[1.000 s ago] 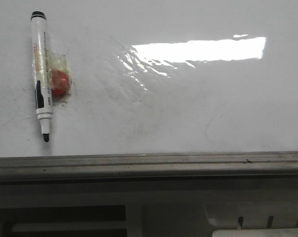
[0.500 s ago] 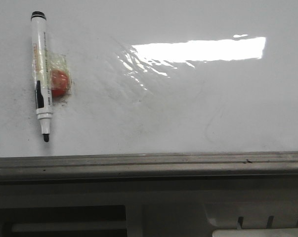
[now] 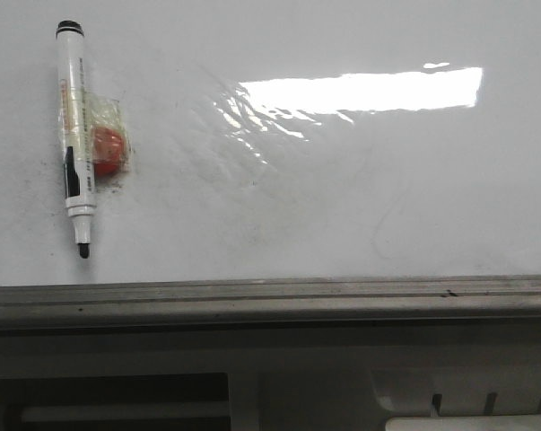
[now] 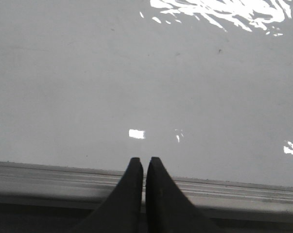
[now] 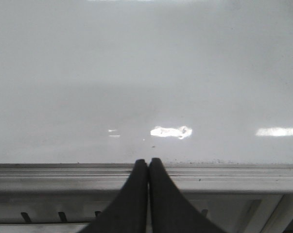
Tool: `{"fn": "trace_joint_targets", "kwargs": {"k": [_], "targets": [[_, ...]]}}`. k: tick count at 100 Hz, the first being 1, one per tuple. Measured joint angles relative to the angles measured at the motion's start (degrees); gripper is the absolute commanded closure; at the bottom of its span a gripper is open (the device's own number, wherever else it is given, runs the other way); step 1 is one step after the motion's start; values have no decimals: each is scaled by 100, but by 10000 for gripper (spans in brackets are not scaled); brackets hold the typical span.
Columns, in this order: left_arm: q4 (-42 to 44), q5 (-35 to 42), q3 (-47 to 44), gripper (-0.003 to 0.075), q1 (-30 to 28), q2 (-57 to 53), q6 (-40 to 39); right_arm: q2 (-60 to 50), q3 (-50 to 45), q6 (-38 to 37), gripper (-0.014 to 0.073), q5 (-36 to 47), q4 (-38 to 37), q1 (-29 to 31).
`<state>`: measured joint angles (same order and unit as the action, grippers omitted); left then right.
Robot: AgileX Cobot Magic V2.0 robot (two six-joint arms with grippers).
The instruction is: Write number 8 on whiteboard
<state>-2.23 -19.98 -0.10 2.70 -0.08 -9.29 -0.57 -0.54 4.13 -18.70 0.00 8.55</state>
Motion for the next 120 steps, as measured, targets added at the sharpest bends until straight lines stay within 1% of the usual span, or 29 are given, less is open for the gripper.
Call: {"fn": "trace_joint_targets", "kwargs": {"k": [13, 32, 54, 90, 98, 110, 120], "targets": [[13, 0, 0, 741, 0, 0, 0, 0, 0, 0, 657, 0, 0, 0], [604, 62, 0, 741, 0, 0, 0, 0, 0, 0, 657, 0, 0, 0], [754, 160, 0, 741, 0, 0, 0, 0, 0, 0, 657, 0, 0, 0], [1276, 174, 0, 741, 0, 0, 0, 0, 0, 0, 657, 463, 0, 0], [1356, 309, 0, 741, 0, 0, 0, 0, 0, 0, 657, 515, 0, 0], [1394, 805, 0, 741, 0, 0, 0, 0, 0, 0, 657, 584, -85, 0], [1416, 1142, 0, 741, 0, 0, 0, 0, 0, 0, 657, 861, -42, 0]]}}
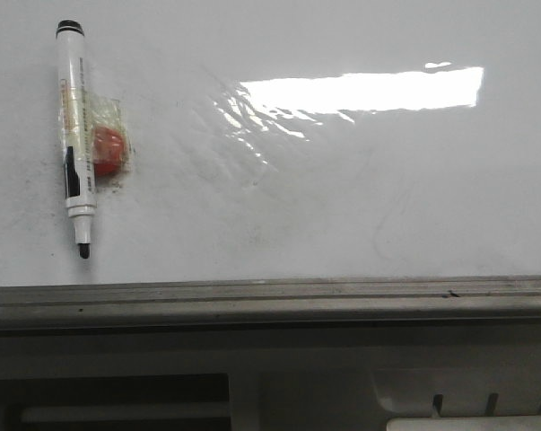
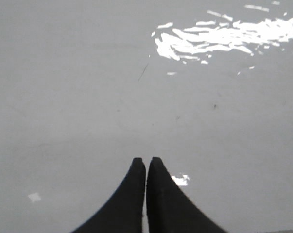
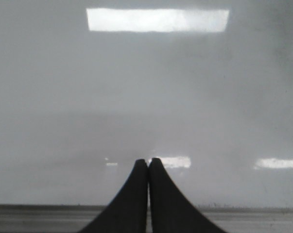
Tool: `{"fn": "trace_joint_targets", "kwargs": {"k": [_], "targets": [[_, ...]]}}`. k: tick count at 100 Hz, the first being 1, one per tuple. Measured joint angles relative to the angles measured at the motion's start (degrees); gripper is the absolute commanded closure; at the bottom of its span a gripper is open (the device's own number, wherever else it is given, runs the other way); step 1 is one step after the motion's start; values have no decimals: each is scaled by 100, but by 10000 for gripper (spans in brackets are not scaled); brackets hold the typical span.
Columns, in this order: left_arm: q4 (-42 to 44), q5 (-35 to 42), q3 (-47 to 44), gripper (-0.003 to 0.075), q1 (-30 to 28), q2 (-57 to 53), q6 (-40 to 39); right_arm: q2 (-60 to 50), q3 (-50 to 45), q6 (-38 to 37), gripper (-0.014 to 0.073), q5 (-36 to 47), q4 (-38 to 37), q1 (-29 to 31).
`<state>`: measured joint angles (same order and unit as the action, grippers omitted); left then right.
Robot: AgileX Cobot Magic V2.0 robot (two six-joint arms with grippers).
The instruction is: Write number 8 on whiteboard
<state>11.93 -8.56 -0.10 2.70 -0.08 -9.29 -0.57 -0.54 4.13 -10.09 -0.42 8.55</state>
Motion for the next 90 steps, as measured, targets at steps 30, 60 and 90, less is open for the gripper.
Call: {"fn": "trace_joint_targets", "kwargs": {"k": [30, 60, 90], "targets": [[13, 458, 0, 741, 0, 0, 0, 0, 0, 0, 657, 573, 250, 0], [-10, 1714, 0, 741, 0, 0, 0, 294, 174, 0, 657, 174, 706, 0], [-577, 1657, 57, 741, 0, 0, -40, 1168, 1117, 0, 657, -755, 912, -11]]}}
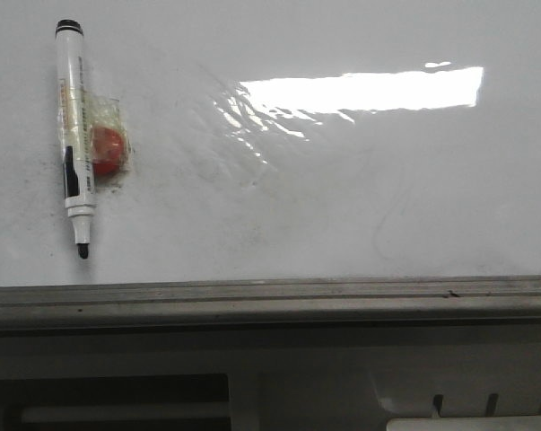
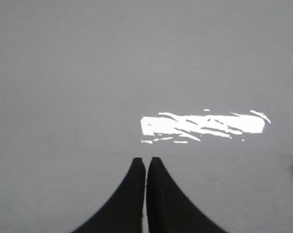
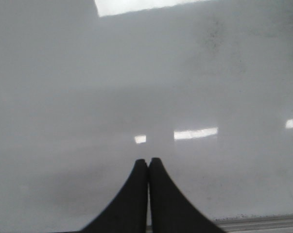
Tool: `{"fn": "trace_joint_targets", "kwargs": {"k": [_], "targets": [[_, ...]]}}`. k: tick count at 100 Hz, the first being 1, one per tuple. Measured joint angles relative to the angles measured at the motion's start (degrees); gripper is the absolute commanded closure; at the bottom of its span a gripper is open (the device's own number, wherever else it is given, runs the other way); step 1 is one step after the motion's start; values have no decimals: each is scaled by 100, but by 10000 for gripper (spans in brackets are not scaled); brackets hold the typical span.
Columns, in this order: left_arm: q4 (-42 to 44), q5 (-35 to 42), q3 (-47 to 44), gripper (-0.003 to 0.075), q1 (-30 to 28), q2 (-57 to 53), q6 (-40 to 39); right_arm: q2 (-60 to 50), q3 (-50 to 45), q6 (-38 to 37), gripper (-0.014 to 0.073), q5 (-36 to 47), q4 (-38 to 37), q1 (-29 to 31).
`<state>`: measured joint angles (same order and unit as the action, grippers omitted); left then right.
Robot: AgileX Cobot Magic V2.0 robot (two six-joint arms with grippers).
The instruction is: Write number 8 on whiteboard
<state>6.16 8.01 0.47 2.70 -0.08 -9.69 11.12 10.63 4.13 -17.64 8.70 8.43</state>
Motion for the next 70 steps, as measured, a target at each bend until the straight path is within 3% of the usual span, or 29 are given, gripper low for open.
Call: {"fn": "trace_joint_targets", "kwargs": {"k": [26, 40, 47, 59, 70], "targets": [[-45, -1515, 1128, 741, 0, 529, -9, 36, 170, 368, 657, -168, 0, -123], [-45, -1941, 1429, 717, 0, 931, -9, 36, 170, 417, 657, -202, 0, -123], [-45, -2016, 1488, 641, 0, 1095, -9, 36, 170, 433, 657, -175, 0, -123], [-55, -2055, 1504, 440, 0, 1382, -9, 36, 170, 433, 657, -48, 0, -133], [-56, -2024, 1504, 371, 0, 1663, -9, 36, 170, 433, 657, 116, 0, -216]]}}
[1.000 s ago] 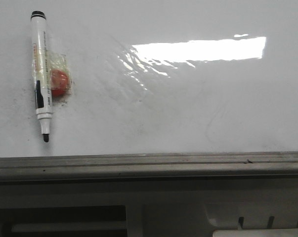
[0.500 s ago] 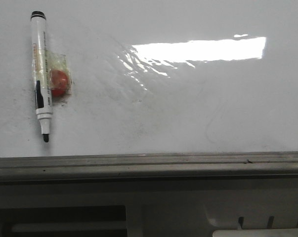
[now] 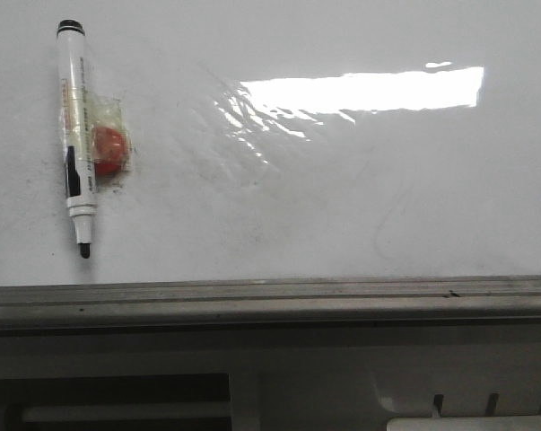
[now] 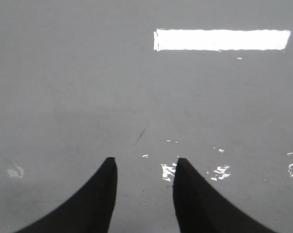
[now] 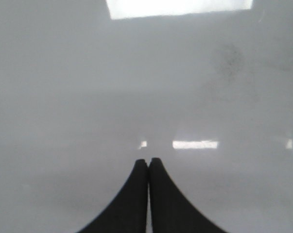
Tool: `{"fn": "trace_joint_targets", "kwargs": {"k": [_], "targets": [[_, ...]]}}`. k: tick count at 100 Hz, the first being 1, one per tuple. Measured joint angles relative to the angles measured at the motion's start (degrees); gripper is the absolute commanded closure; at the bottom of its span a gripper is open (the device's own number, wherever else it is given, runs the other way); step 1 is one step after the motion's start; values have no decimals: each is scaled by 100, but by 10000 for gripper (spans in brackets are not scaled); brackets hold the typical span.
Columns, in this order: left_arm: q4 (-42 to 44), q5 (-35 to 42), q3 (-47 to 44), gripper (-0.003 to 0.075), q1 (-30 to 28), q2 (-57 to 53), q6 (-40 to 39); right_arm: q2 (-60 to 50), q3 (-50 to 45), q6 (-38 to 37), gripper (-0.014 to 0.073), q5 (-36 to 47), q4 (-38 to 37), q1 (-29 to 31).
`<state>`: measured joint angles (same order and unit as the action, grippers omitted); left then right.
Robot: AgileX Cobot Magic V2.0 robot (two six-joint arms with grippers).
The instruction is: Write number 8 on whiteboard
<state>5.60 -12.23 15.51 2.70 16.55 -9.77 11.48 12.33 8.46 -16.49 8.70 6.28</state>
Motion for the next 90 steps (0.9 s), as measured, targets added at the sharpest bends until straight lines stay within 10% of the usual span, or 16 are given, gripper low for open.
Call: {"fn": "trace_joint_targets", "kwargs": {"k": [33, 90], "targets": [[-101, 834, 0, 372, 375, 650, 0, 0, 0, 0, 657, 144, 0, -48], [-444, 1264, 0, 323, 3698, 1763, 0, 0, 0, 8, 657, 144, 0, -48]]}}
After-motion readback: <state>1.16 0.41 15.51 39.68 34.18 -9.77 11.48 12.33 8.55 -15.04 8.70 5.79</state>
